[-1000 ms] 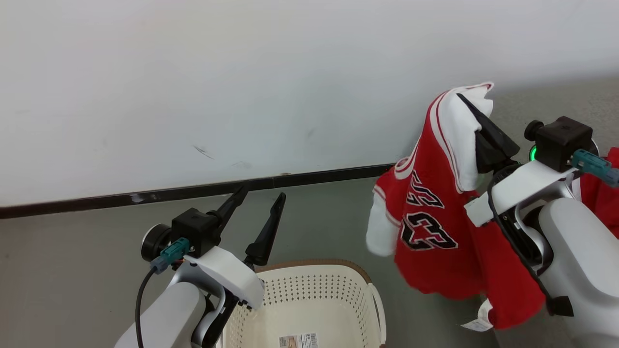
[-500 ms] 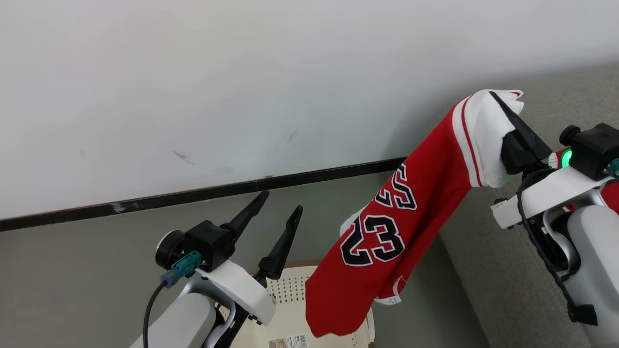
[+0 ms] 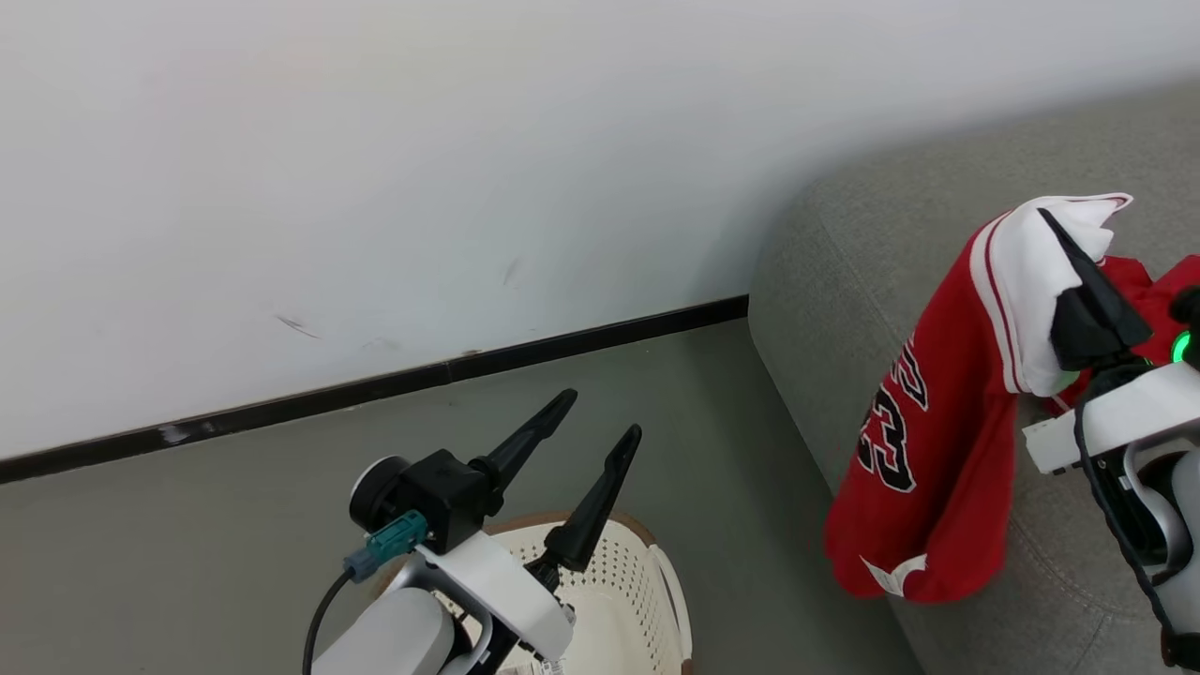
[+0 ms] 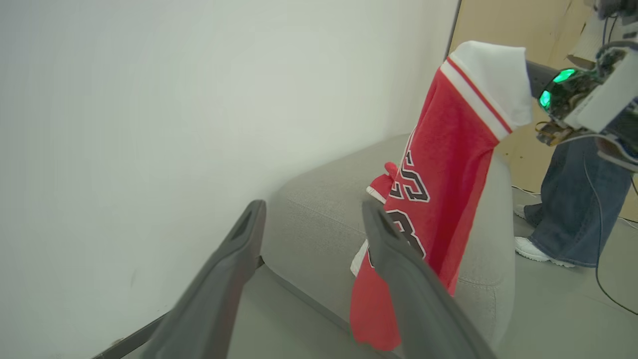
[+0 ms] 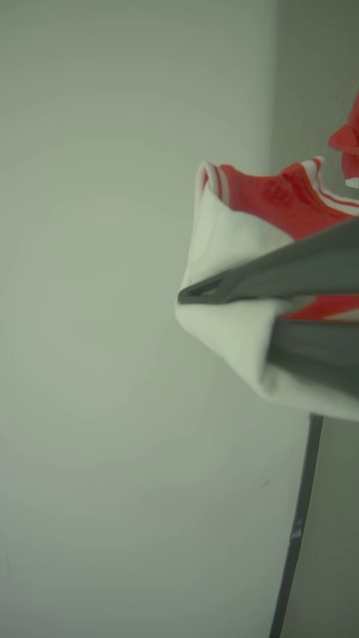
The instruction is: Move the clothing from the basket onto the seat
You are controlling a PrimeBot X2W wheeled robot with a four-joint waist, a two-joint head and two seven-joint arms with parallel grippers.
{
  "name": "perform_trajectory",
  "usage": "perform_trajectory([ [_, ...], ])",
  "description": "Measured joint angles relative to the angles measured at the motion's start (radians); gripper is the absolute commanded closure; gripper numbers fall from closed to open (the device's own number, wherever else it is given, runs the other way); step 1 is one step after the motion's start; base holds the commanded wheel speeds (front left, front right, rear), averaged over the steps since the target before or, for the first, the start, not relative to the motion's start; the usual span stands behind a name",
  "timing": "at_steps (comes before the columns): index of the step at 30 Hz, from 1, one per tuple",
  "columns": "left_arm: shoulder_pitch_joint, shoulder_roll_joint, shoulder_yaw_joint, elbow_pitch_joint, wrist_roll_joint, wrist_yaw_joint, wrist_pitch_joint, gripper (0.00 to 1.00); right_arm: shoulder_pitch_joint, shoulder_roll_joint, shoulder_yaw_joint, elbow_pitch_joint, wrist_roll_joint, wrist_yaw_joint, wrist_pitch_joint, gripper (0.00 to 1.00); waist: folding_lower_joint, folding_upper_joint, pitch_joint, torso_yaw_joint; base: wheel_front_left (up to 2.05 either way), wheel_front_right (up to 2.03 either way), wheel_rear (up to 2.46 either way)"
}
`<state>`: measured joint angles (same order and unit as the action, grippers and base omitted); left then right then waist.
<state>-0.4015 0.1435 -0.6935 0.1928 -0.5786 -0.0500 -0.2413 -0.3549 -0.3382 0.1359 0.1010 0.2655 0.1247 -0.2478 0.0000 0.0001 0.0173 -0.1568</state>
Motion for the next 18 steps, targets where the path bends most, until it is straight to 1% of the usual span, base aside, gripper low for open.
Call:
perform_trajectory([
  [4,0.005,-0.015,-0.007,-0.018,0.0,-0.007,-0.002,0.0,0.026,-0.004,-0.04,-0.02,-0.004,0.0,0.0,1.0,0.0,0.0,0.001,-0.024,0.0,0.0,0.0],
  [8,0.005,-0.016,-0.008,-0.029,0.002,-0.007,-0.004,0.0,0.048,-0.003,-0.064,-0.03,-0.004,0.0,0.0,1.0,0.0,0.0,0.003,-0.048,0.0,0.0,0.0],
  [11,0.006,-0.016,-0.009,-0.038,0.011,-0.007,-0.004,0.0,0.06,0.005,-0.063,-0.03,0.001,0.0,0.0,1.0,0.0,0.0,0.006,-0.063,0.0,0.0,0.0],
  [14,0.014,-0.016,-0.011,-0.047,0.02,-0.007,-0.007,0.0,0.065,0.019,-0.044,-0.022,0.029,0.0,0.0,1.0,0.0,0.0,0.013,-0.074,0.0,0.0,0.0],
  [18,0.023,-0.012,-0.011,-0.053,0.027,0.001,-0.007,0.0,0.058,0.021,-0.026,-0.003,0.066,0.0,0.002,1.0,0.0,0.0,0.028,-0.081,0.0,0.0,0.0],
])
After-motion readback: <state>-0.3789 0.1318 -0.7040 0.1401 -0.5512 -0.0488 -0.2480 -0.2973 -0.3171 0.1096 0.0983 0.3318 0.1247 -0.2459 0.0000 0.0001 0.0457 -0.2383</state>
